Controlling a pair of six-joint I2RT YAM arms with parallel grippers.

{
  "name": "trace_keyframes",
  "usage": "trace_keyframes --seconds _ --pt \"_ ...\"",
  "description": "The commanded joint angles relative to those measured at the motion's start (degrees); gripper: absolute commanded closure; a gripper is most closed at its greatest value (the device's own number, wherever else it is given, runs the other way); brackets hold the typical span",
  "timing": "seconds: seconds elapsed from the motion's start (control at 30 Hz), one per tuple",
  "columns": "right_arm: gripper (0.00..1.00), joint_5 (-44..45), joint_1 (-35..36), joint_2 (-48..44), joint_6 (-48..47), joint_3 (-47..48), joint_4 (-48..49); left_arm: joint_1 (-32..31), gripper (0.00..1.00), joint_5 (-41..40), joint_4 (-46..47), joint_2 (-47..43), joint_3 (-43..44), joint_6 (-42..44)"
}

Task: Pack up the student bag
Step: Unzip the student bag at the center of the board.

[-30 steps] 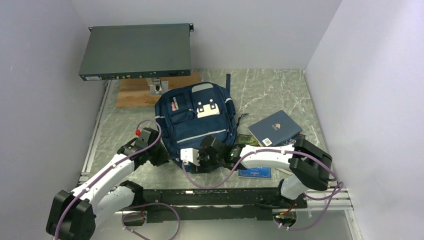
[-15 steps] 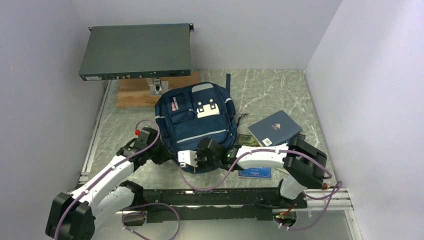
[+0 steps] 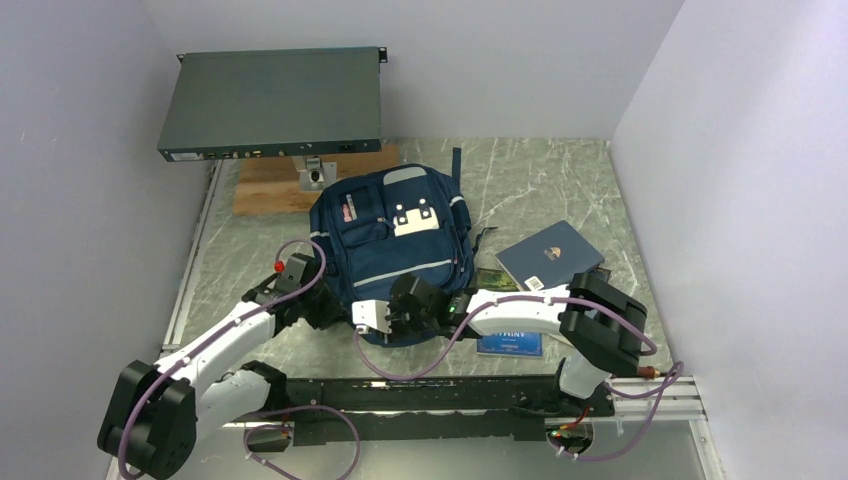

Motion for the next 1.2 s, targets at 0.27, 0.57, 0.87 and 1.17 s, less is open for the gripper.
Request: trace_keyframes --seconds 0.27,0.57,0.87,1.17 --pt "0.76 0.3 1.1 3.7 -1.5 3.8 0.5 0.2 0.59 -2.1 3.8 4.5 1.3 2.5" --pt "0.89 3.1 1.6 5.3 -1.0 6.0 -1.9 -0.2 0.78 -0.8 2.1 5.8 3.3 5.1" --pt "1.0 2.9 1.7 5.7 -0.9 6.5 -3.1 -0.4 0.87 -0.3 -3.9 -0.7 4.9 5.2" --pt "1.0 2.0 1.4 6.5 3.9 7.8 -3.7 -0.3 1.0 3.5 7.5 -9.4 -2.9 3.7"
